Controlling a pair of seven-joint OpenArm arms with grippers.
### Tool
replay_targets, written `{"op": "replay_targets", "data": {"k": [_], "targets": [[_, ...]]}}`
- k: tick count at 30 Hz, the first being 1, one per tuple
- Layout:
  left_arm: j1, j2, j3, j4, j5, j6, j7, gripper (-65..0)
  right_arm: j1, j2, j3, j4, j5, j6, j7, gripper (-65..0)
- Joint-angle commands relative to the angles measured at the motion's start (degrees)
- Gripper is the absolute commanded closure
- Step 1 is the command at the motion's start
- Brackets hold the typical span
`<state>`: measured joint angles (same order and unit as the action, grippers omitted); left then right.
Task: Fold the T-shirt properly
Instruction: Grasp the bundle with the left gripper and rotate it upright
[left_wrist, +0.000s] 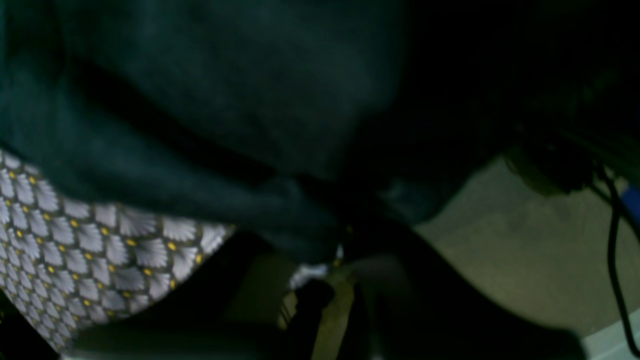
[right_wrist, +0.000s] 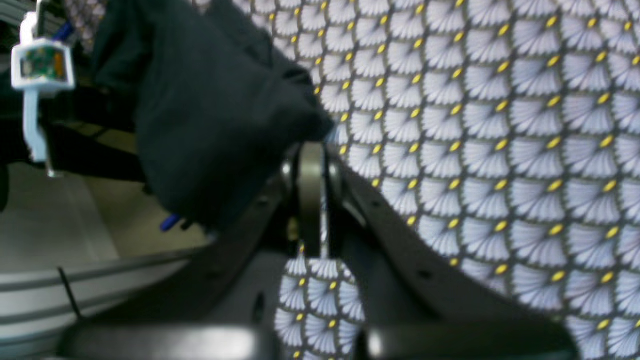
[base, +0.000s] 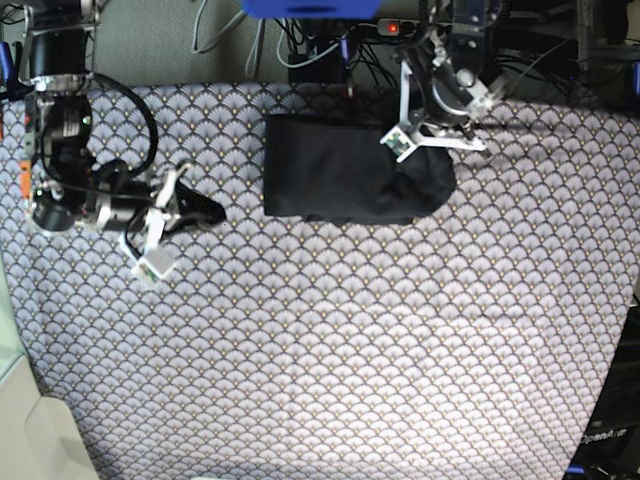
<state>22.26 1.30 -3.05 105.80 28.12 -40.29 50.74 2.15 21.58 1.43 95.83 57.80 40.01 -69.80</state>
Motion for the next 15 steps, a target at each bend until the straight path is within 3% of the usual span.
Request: {"op": "replay_targets", "data": {"k": [1, 15], "targets": [[-1.12, 1.03, 0.19, 0.00, -1.09, 0.29, -2.35, 0.0, 0.79, 0.61, 0.37, 1.00, 1.76, -0.01, 1.10, 0.0], [-10.00, 6.22, 0.63, -6.15, -1.09, 0.29, -2.35, 0.0, 0.09, 0.53, 0.02, 0.92, 1.76, -0.01, 1.10, 0.0]]}}
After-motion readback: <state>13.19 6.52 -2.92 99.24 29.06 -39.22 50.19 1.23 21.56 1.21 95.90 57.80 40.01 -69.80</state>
